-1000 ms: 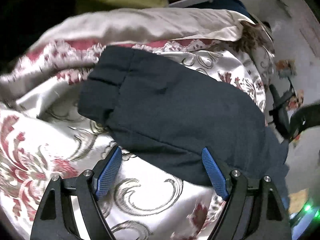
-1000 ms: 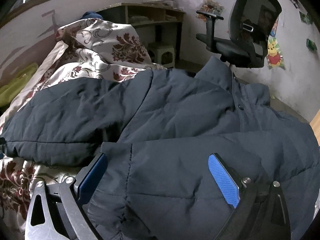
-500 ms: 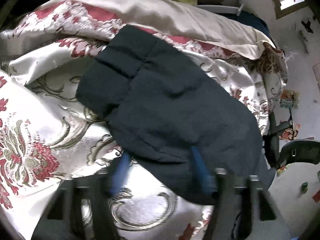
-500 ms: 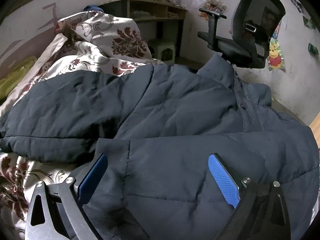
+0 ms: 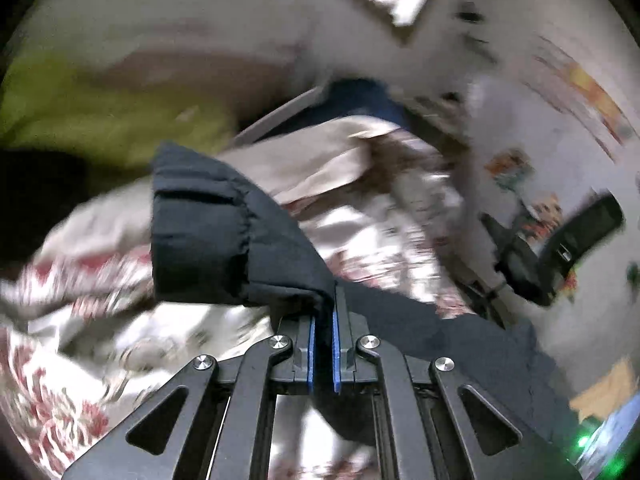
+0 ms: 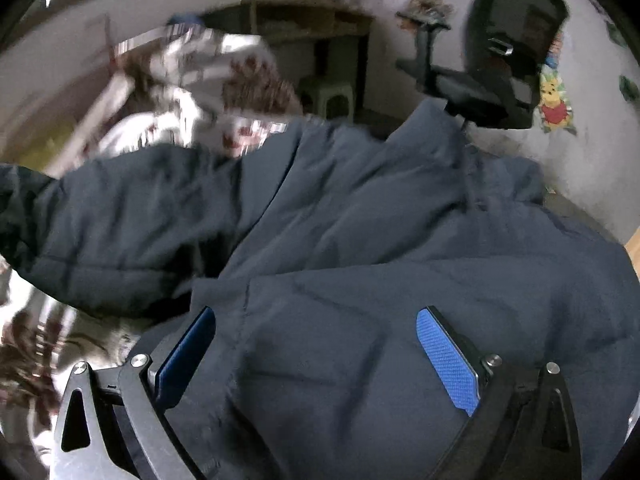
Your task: Fold large clothes
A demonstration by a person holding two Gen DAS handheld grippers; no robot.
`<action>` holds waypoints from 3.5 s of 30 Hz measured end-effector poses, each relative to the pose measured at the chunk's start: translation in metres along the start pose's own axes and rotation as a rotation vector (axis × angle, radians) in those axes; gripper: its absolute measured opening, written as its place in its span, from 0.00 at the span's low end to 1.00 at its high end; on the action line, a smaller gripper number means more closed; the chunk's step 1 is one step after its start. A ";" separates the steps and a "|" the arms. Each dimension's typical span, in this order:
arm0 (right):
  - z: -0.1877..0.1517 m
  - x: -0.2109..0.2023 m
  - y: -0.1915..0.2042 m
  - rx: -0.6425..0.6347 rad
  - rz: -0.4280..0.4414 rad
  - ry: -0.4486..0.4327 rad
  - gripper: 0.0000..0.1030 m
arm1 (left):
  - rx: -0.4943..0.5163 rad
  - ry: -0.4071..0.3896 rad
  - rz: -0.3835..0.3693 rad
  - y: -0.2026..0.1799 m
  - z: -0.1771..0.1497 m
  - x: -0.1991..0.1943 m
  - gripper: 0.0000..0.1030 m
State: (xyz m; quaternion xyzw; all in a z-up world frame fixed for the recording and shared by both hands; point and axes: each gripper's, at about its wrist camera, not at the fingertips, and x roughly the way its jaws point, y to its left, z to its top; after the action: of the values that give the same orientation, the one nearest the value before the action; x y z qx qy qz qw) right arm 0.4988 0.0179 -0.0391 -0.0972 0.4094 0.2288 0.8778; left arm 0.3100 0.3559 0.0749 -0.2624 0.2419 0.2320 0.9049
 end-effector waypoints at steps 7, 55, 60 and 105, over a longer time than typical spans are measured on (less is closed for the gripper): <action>-0.013 -0.078 -0.056 0.053 -0.052 -0.120 0.99 | 0.286 -0.075 -0.240 -0.122 -0.016 -0.033 0.04; -0.051 -0.139 -0.177 0.368 0.067 -0.083 0.99 | 0.726 0.494 -0.650 -0.309 -0.230 0.020 0.39; -0.053 -0.127 -0.166 0.324 0.025 -0.050 0.99 | 0.684 0.458 -0.592 -0.286 -0.215 0.025 0.61; -0.096 -0.143 -0.170 0.410 0.046 -0.002 0.06 | 0.703 0.361 -0.210 -0.238 -0.188 0.070 0.65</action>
State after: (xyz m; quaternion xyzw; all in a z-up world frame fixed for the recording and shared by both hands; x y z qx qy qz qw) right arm 0.4359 -0.2113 0.0051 0.0933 0.4486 0.1608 0.8742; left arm 0.4351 0.0863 -0.0184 0.0030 0.4331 -0.0083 0.9013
